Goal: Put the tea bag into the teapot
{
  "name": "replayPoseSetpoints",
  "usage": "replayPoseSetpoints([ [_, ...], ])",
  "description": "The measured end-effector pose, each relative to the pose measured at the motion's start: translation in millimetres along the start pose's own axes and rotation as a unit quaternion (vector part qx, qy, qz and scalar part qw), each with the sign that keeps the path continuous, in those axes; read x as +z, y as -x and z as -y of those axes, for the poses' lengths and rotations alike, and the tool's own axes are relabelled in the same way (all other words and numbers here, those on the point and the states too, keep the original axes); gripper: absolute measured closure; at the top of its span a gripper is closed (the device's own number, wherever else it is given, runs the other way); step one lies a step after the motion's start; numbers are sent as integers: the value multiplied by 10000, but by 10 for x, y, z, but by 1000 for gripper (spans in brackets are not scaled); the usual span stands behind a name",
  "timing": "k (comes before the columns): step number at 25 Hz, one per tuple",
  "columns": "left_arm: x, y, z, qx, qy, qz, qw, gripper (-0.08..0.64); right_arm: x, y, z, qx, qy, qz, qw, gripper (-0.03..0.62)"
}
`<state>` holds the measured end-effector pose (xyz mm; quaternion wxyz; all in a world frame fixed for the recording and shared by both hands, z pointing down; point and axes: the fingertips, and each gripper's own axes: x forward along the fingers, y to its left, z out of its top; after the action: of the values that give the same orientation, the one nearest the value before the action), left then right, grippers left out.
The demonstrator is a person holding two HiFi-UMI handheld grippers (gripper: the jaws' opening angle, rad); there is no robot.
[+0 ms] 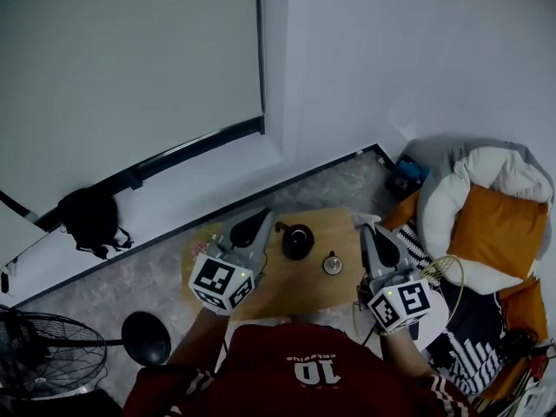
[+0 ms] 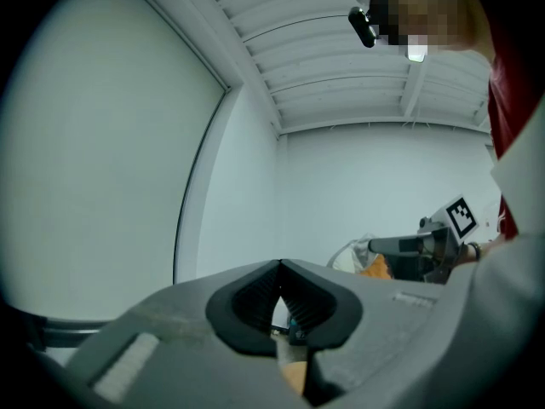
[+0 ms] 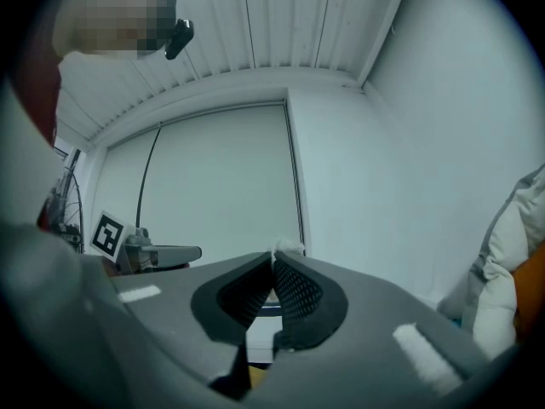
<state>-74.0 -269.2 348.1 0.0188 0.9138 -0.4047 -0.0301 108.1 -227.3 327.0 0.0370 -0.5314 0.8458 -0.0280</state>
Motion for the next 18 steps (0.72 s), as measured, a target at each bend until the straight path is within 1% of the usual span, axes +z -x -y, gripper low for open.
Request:
replayPoseSetpoints([
  [5, -29, 132, 4, 50, 111, 97, 9999, 558, -253, -20, 29, -1, 19, -108, 9999, 589],
  [9, -103, 279, -49, 181, 177, 51, 9997, 558, -452, -60, -10, 100, 44, -166, 9998, 589],
  [13, -206, 418, -62, 271, 245, -40, 9993, 558, -777, -105, -45, 189, 68, -512, 9985, 589],
  [18, -334, 495, -81, 375, 274, -205, 9987, 558, -1311, -224, 39, 245, -40, -952, 9951, 589],
])
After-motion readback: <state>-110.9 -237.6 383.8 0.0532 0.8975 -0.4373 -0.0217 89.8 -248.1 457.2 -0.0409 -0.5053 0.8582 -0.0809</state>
